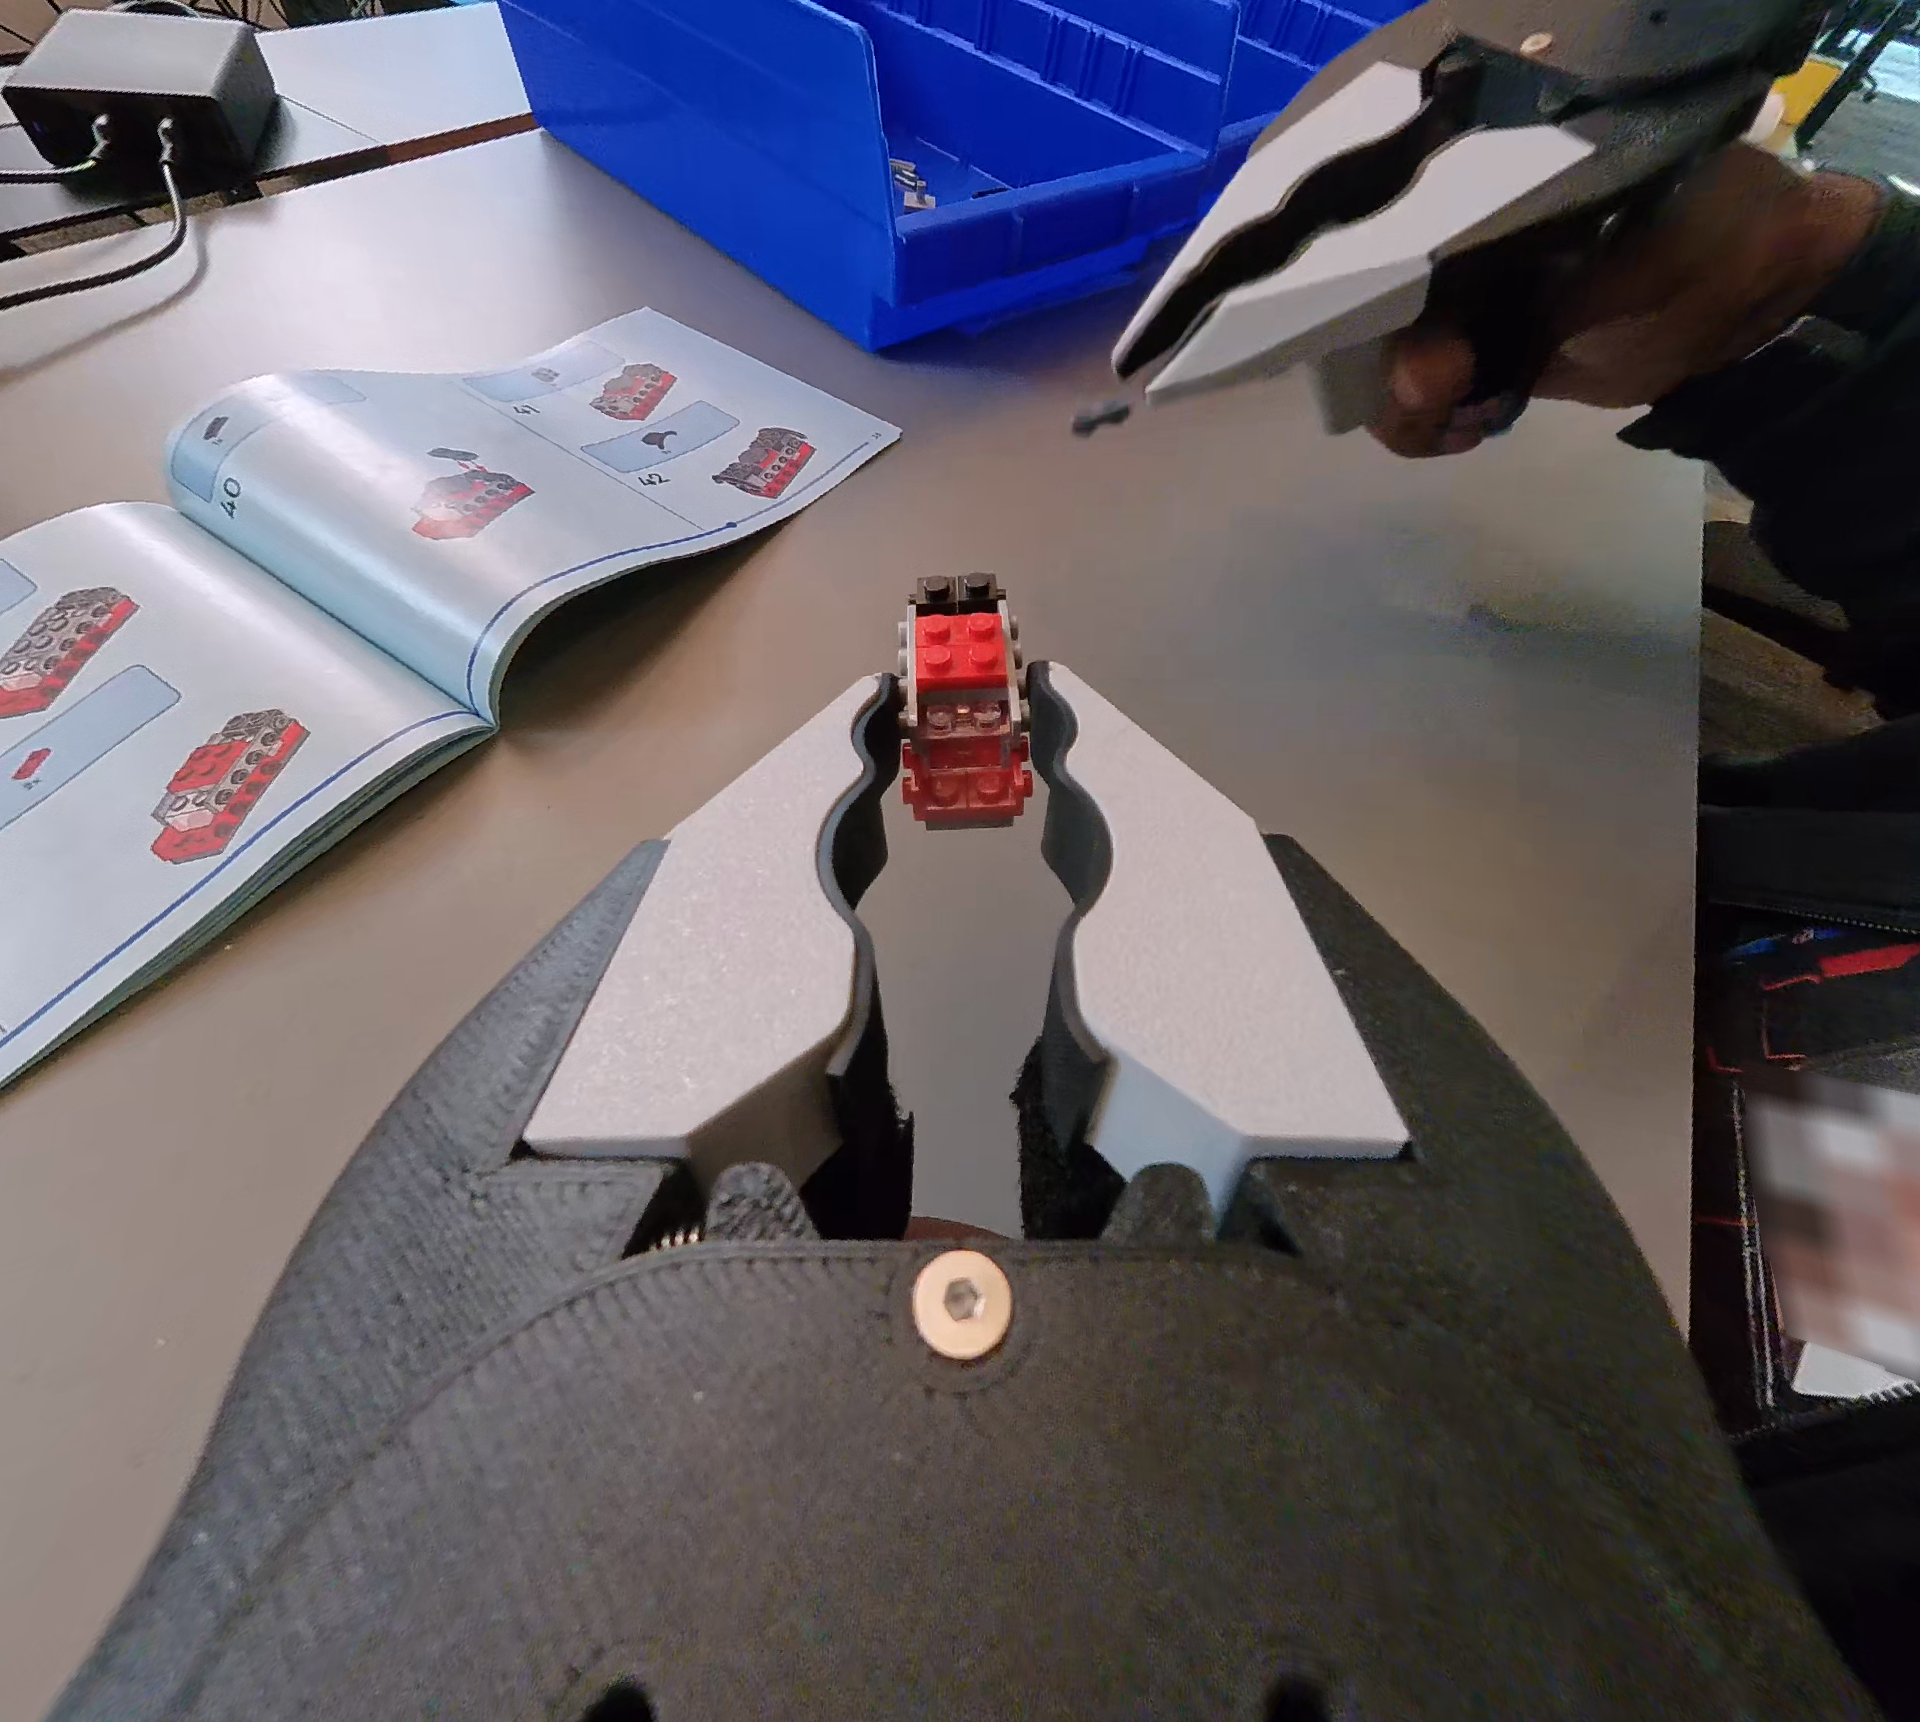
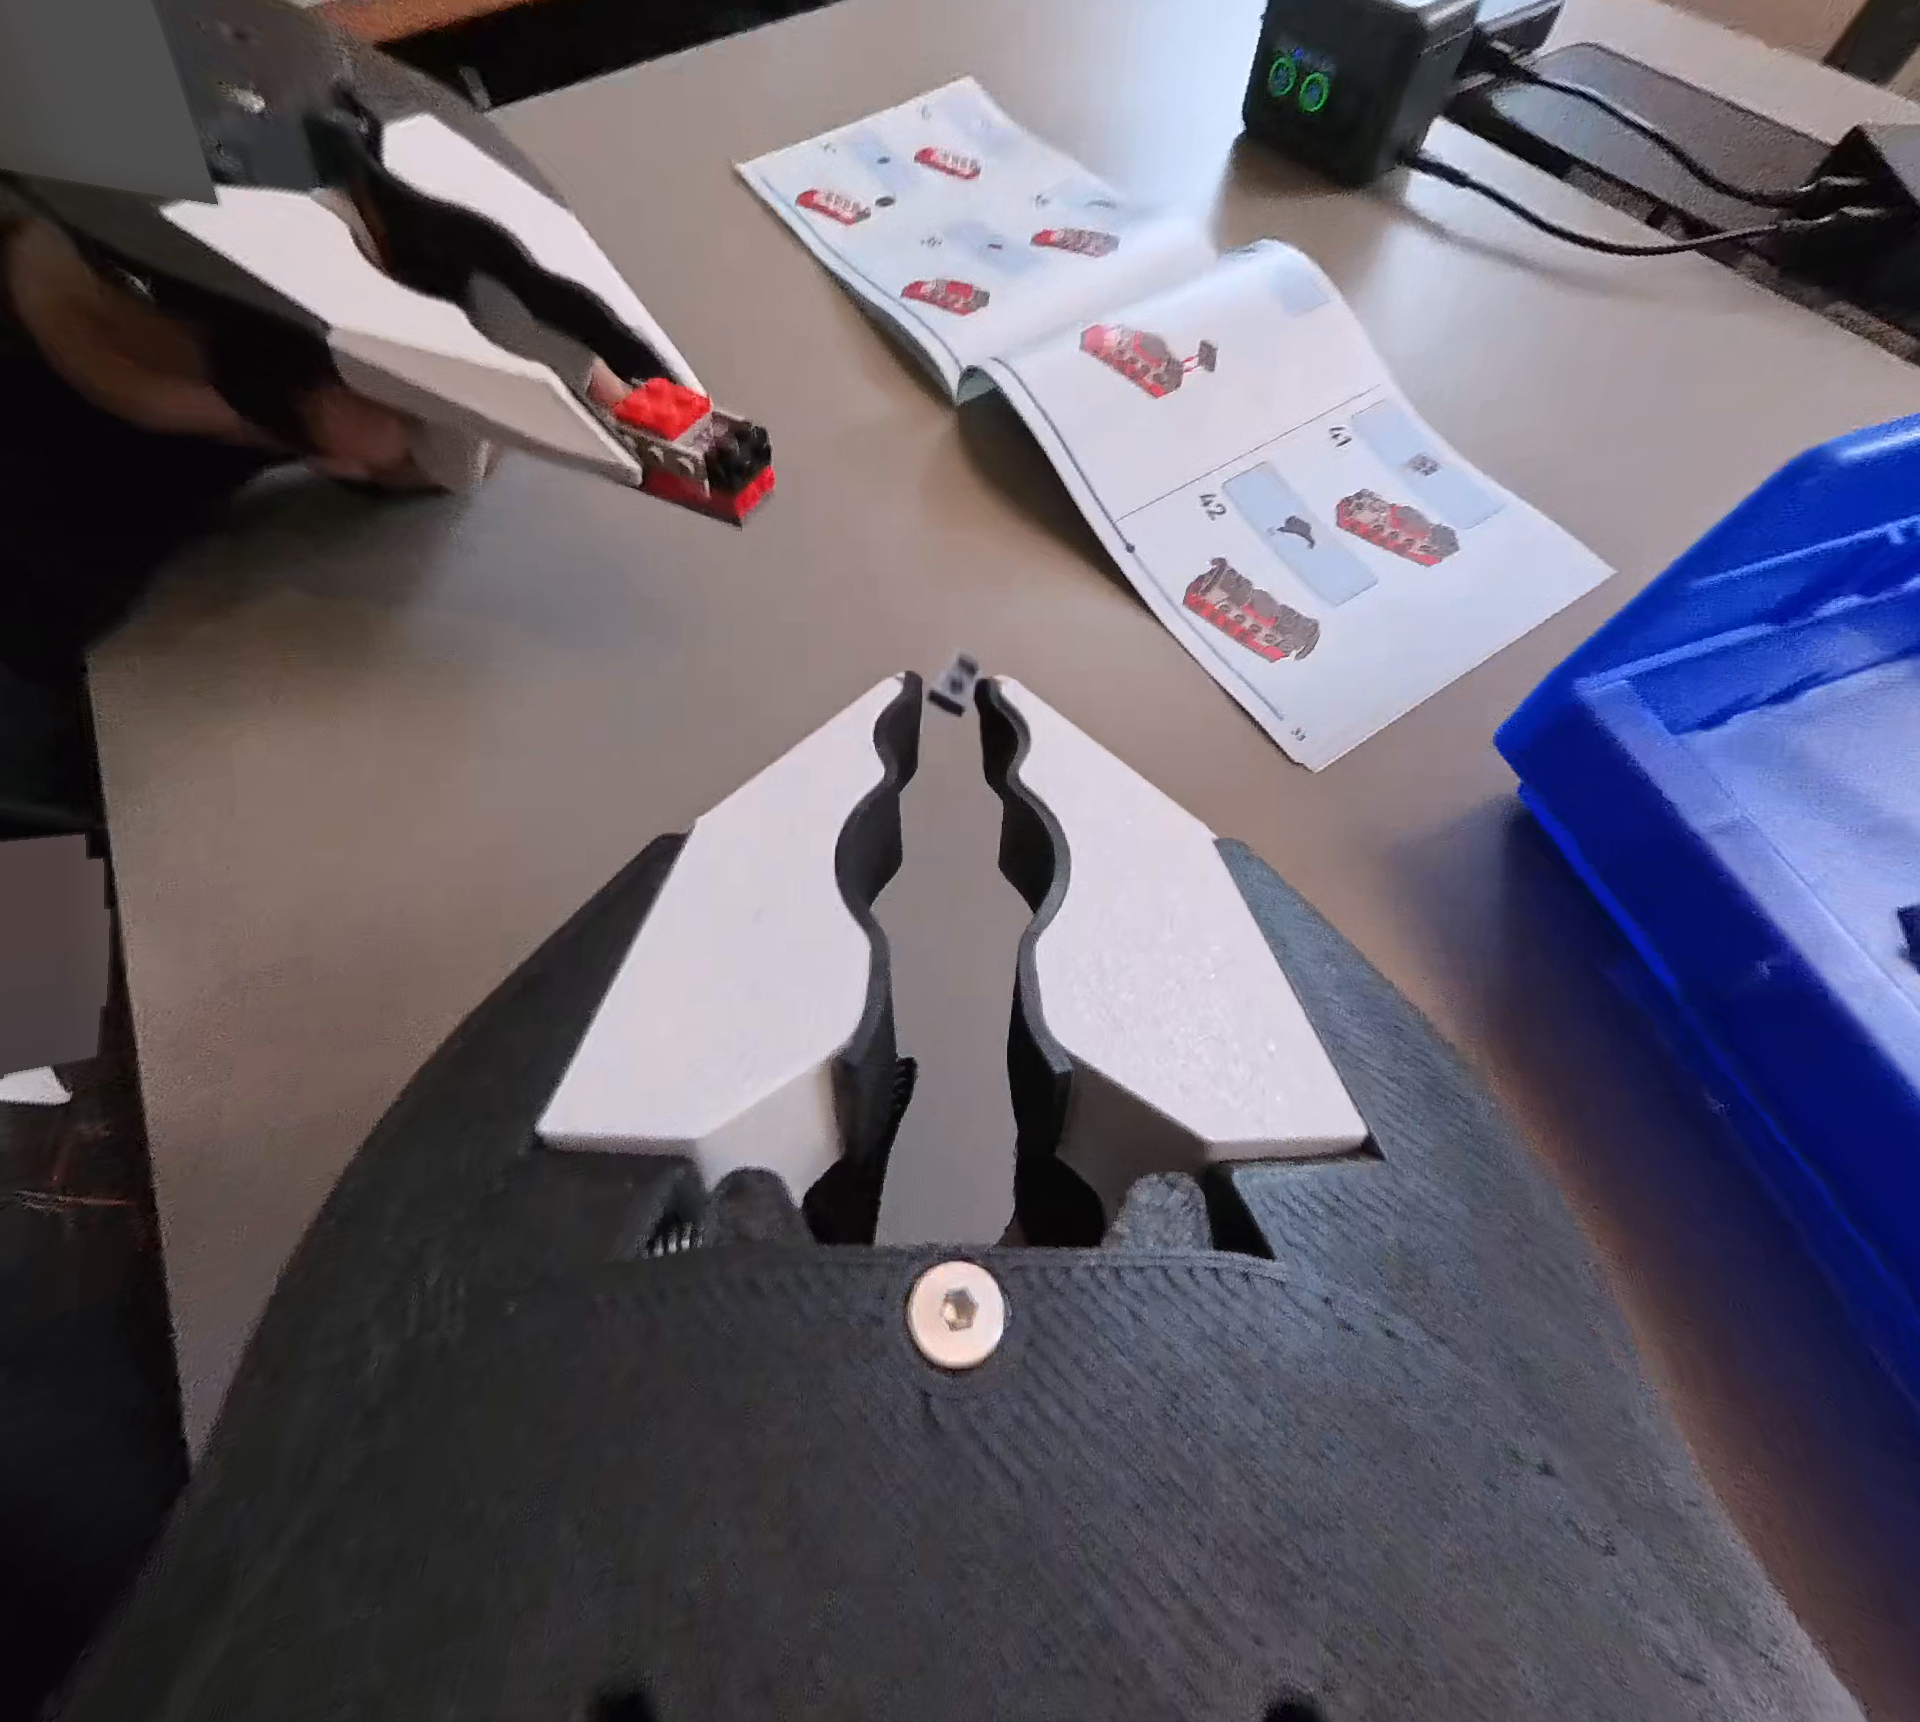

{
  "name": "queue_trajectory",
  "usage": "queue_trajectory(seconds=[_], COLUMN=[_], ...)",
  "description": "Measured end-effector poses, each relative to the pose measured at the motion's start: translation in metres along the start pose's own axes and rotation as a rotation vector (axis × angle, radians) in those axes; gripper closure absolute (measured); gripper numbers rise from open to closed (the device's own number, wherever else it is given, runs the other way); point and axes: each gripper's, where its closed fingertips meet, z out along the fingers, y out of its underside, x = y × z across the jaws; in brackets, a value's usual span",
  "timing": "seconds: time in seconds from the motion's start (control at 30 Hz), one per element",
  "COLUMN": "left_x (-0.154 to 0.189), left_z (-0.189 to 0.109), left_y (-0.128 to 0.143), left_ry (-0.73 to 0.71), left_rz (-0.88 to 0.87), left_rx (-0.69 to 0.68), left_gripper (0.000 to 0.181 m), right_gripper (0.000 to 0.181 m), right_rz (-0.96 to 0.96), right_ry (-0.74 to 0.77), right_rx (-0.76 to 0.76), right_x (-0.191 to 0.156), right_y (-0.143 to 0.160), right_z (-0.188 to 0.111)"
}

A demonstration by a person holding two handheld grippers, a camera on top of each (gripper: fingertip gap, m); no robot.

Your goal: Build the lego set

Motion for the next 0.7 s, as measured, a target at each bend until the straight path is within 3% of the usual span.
queue_trajectory(seconds=[0.33, 0.7], left_x=[0.0, 0.0], left_z=[0.0, 0.0], left_y=[0.0, 0.0], left_ry=[0.001, 0.001], left_rz=[0.001, 0.002], left_rx=[-0.002, -0.002], left_gripper=[0.157, 0.157], right_gripper=[0.169, 0.162], right_rz=[0.026, -0.047], right_ry=[0.045, -0.158], right_rx=[-0.097, -0.2], right_x=[0.013, -0.05], right_y=[0.032, 0.052], right_z=[-0.006, 0.02])
